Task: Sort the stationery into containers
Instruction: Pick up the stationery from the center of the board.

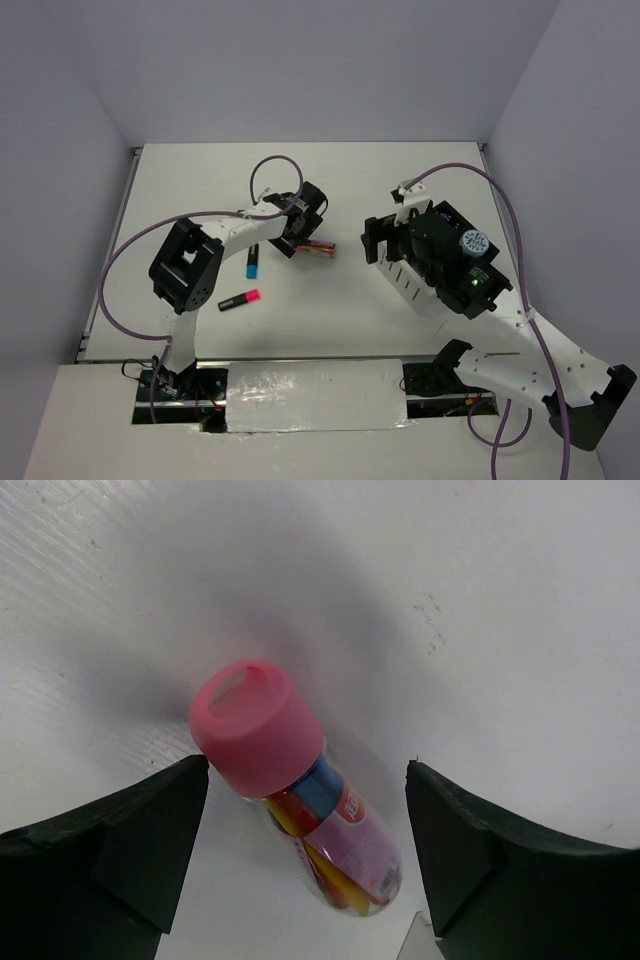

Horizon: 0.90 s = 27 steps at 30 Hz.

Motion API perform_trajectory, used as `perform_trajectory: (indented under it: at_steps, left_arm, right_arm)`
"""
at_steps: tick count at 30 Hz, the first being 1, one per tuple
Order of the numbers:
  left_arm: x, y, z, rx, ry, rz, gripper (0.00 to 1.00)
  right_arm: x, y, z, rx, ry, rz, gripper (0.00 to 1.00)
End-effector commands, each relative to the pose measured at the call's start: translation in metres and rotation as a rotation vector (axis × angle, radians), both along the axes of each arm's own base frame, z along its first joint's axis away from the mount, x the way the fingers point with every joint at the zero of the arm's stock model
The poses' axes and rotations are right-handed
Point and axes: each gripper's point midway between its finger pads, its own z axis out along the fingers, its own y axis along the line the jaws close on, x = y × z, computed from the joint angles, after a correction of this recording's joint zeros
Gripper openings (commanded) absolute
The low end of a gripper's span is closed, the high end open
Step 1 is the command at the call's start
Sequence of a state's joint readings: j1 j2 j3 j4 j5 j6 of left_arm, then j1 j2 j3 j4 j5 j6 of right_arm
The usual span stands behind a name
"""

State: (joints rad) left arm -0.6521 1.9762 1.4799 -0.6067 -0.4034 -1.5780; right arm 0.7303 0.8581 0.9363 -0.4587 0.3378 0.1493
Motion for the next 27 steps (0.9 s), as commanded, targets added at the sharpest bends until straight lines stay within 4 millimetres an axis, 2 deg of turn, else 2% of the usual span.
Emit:
perform_trajectory:
  at_steps: [1, 8, 9, 10, 11, 14, 15, 16, 18, 19, 21, 22, 23, 24, 25, 26, 27]
  left_arm:
    - [0.002, -0.004, -0.006, -0.011, 0.030, 0.014, 0.91]
    - [-0.007, -0.006, -0.044, -0.005, 0.098, -0.020, 0.74]
    - [-0.008, -0.005, -0.047, -0.005, 0.106, -0.023, 0.69]
    - [-0.007, -0.005, -0.049, -0.003, 0.105, -0.034, 0.60]
    - [-0.007, -0.004, -0.050, -0.002, 0.106, -0.041, 0.36]
    - [-0.006, -0.001, -0.042, 0.008, 0.070, -0.068, 0.07]
    - [0.000, -0.003, -0.026, -0.001, 0.016, -0.089, 0.00]
    - [0.008, -0.007, -0.007, -0.011, -0.064, -0.148, 0.00]
    - [0.017, -0.012, 0.016, 0.028, -0.178, -0.293, 0.00]
    - [0.027, -0.022, 0.045, -0.005, -0.305, -0.337, 0.00]
    - [0.028, -0.032, 0.070, 0.035, -0.438, -0.514, 0.00]
    - [0.020, -0.031, 0.068, 0.041, -0.474, -0.575, 0.00]
    - [0.025, -0.043, 0.114, -0.007, -0.657, -0.622, 0.00]
    - [0.018, -0.047, 0.129, 0.023, -0.748, -0.727, 0.00]
    - [-0.006, -0.053, 0.135, -0.027, -0.812, -0.843, 0.00]
    - [-0.011, -0.061, 0.165, -0.050, -0.968, -0.896, 0.00]
    - [-0.027, -0.059, 0.157, -0.022, -1.007, -0.993, 0.00]
  right_arm:
    - [0.001, 0.005, 0.011, 0.047, -0.031, 0.016, 1.00]
    - [0.001, 0.007, 0.009, 0.051, -0.028, 0.023, 1.00]
    - [0.000, 0.007, 0.009, 0.051, -0.028, 0.026, 1.00]
    - [0.000, 0.006, 0.009, 0.053, -0.029, 0.026, 1.00]
    - [0.000, 0.006, 0.010, 0.054, -0.032, 0.023, 1.00]
    - [-0.001, 0.006, 0.011, 0.066, -0.036, 0.024, 1.00]
    - [-0.001, 0.007, 0.011, 0.077, -0.030, 0.026, 1.00]
    - [0.000, 0.008, 0.011, 0.086, -0.026, 0.028, 1.00]
    - [0.001, 0.010, 0.013, 0.123, -0.018, 0.044, 1.00]
    - [0.001, 0.011, 0.012, 0.137, -0.015, 0.048, 1.00]
    - [-0.001, 0.014, 0.021, 0.204, -0.034, 0.082, 1.00]
    - [-0.002, 0.016, 0.018, 0.221, -0.032, 0.100, 1.00]
    - [-0.006, 0.016, 0.026, 0.254, -0.054, 0.125, 1.00]
    - [-0.005, 0.016, 0.036, 0.295, -0.089, 0.138, 1.00]
    - [-0.013, 0.023, 0.036, 0.331, -0.079, 0.196, 1.00]
    - [-0.019, 0.023, 0.046, 0.368, -0.106, 0.221, 1.00]
    - [-0.020, 0.022, 0.052, 0.399, -0.122, 0.238, 1.00]
